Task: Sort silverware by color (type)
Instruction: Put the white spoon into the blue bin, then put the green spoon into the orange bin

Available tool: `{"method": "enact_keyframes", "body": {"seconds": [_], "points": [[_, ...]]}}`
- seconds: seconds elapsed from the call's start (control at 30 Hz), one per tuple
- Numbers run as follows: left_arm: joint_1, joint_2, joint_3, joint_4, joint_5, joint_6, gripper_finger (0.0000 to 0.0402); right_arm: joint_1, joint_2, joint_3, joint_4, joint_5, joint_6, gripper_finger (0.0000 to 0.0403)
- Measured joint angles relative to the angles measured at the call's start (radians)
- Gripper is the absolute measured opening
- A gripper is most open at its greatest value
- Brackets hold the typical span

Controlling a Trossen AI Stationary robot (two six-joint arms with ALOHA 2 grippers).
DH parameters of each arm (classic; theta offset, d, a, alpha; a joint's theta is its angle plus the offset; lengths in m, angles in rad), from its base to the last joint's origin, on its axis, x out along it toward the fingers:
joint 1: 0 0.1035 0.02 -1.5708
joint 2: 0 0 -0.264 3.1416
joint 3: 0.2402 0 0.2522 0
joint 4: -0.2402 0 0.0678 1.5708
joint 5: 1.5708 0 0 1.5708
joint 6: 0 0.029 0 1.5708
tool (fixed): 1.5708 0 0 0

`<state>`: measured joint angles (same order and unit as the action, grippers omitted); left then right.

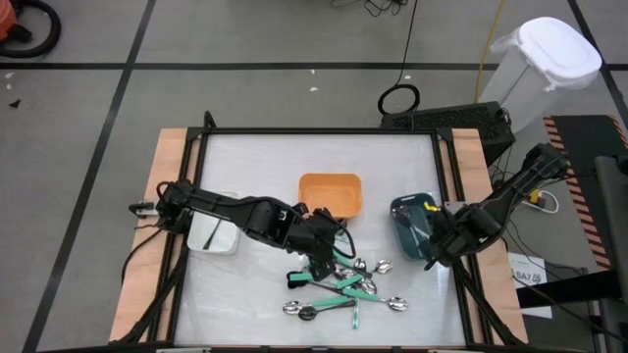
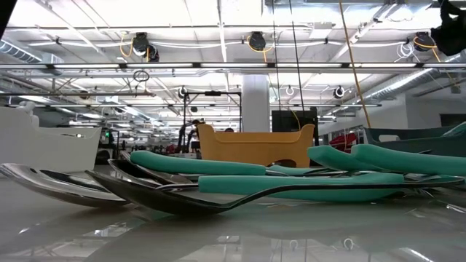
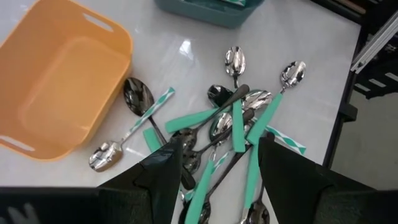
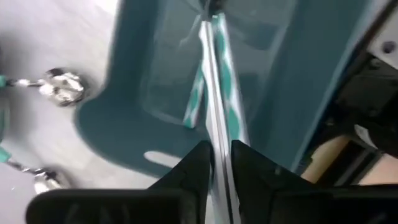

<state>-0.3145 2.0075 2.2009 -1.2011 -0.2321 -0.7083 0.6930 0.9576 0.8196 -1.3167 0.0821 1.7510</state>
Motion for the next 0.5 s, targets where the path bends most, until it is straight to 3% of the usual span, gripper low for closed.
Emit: {"method": "enact_keyframes", "body": {"seconds": [0.23, 0.5], "points": [[-0.002, 0.0, 0.0, 0.0, 0.0, -0.005, 0.0207, 0.0, 0.007, 0.0, -0.04, 0.0, 0.034, 0.0092], [-0.001, 0.0, 0.0, 0.0, 0.0, -0.003, 0.0207, 0.0, 0.013, 0.0, -0.072, 0.003, 0.096, 0.0167]]}}
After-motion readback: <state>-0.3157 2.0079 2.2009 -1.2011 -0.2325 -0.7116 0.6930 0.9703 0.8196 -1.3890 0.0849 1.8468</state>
